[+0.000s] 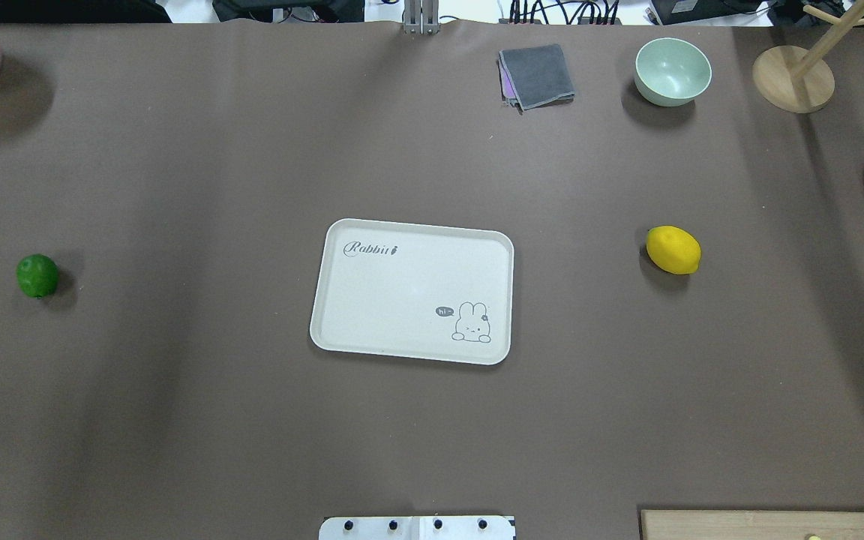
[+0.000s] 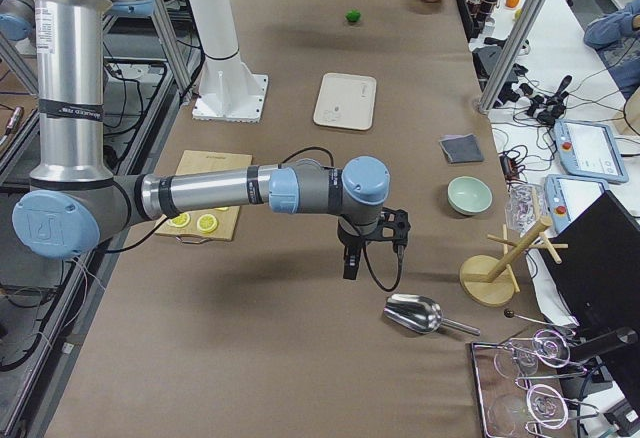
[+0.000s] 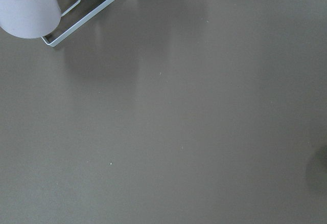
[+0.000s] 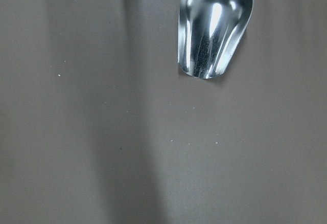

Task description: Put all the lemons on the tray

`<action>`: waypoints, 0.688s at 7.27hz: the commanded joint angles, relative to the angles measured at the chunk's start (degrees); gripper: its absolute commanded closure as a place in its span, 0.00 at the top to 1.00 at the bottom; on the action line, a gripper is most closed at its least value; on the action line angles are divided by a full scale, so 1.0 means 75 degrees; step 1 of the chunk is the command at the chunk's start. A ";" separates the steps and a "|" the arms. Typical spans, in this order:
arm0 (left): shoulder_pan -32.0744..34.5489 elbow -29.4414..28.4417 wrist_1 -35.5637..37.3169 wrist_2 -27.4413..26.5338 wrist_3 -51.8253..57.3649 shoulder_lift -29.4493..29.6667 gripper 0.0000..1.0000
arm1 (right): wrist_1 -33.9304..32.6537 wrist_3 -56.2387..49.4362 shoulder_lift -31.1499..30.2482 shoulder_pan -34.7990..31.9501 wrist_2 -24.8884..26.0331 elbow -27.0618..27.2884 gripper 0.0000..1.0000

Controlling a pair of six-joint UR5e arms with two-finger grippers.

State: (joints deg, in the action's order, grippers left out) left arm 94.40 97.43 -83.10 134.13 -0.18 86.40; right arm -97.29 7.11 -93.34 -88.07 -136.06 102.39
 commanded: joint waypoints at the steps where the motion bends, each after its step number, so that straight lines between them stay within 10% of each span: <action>1: 0.0000 0.0040 0.0005 -0.0001 0.0000 -0.0036 0.98 | 0.0093 0.0001 -0.0034 0.0000 0.0000 -0.0023 1.00; 5: 0.0011 0.0052 0.0017 0.0011 0.0000 -0.0083 0.98 | 0.0129 0.0012 -0.0023 0.0000 0.0000 -0.0023 1.00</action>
State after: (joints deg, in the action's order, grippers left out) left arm 94.47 97.81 -82.98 134.20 -0.18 85.87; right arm -96.30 7.14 -93.56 -88.07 -136.05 102.15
